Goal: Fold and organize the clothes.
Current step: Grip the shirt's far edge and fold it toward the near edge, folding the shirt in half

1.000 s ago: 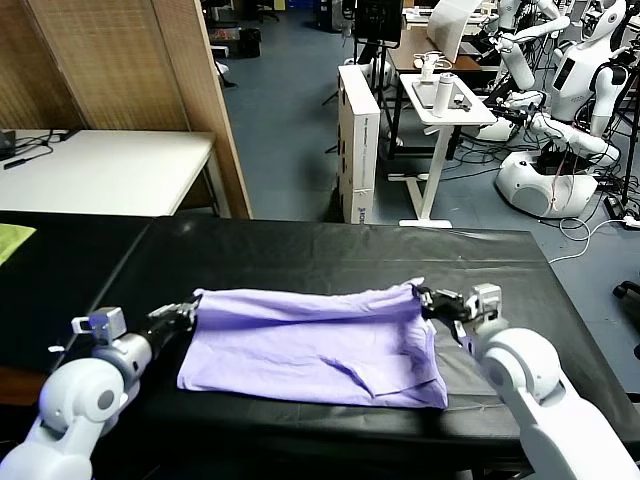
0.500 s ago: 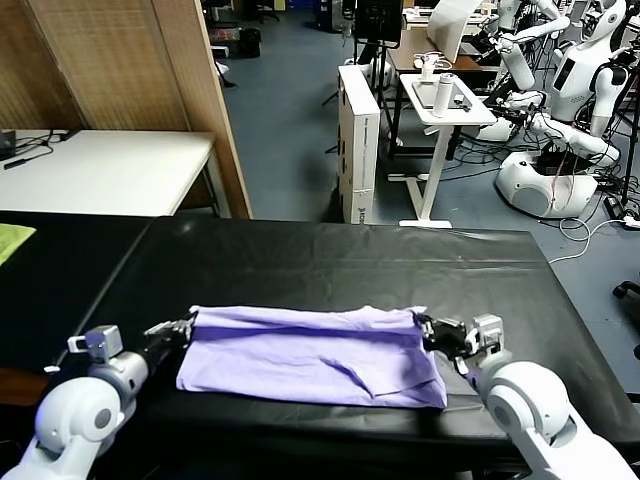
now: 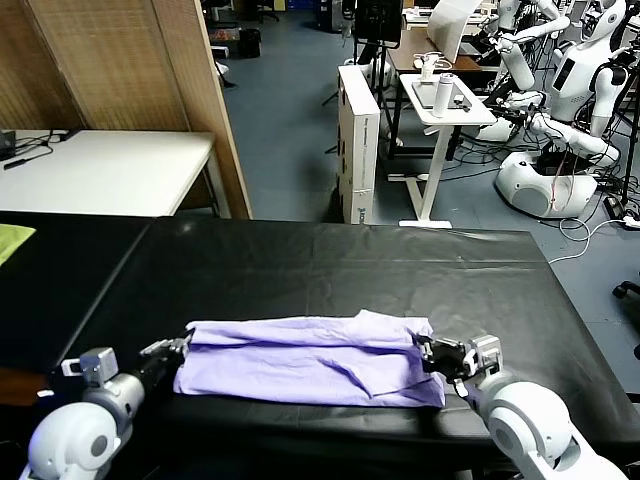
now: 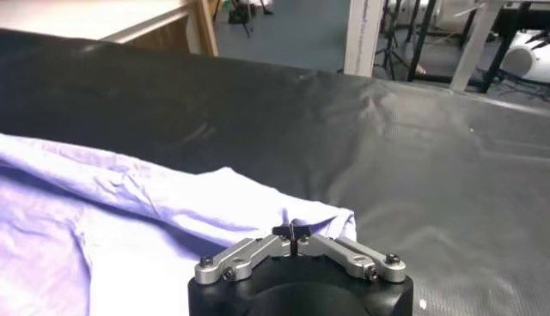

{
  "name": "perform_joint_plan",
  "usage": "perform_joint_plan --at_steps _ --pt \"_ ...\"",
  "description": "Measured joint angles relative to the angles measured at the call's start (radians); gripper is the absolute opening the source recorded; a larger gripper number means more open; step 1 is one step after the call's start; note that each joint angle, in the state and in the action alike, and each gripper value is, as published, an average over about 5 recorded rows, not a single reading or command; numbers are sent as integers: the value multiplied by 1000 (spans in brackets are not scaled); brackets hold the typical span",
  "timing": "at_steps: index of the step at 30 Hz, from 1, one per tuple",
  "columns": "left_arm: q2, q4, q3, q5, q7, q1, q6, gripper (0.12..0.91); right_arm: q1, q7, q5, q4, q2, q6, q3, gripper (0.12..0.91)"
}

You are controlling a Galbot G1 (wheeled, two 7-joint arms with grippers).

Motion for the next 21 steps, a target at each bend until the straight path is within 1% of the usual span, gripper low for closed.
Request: perform_joint_plan --at_steps 11,13,15,17,18,19,20,21 --pt "-20 -10 -11 12 0 37 -8 199 -33 -3 -4 6 -4 0 -3 138" --pt "-25 -18 -11 14 -8 44 -8 199 -37 -3 -4 5 -6 0 -3 138" --pt "-31 -25 -12 15 -23 50 -6 200 -40 0 -4 9 -8 0 -2 138" --pt "-37 -32 -14 15 -39 56 -2 207 -46 5 -4 15 -12 0 1 157" --pt "-41 -37 -16 15 -45 61 0 227 -49 7 -4 20 -14 0 3 185" --pt "-44 -42 -18 16 -51 65 1 247 -53 8 -4 24 -16 0 6 232" --pt "-48 -48 -21 16 -56 71 2 285 -57 8 -4 29 -18 0 9 279" --pt "-52 -54 -25 18 -60 77 3 342 -61 9 -4 33 -19 0 12 336"
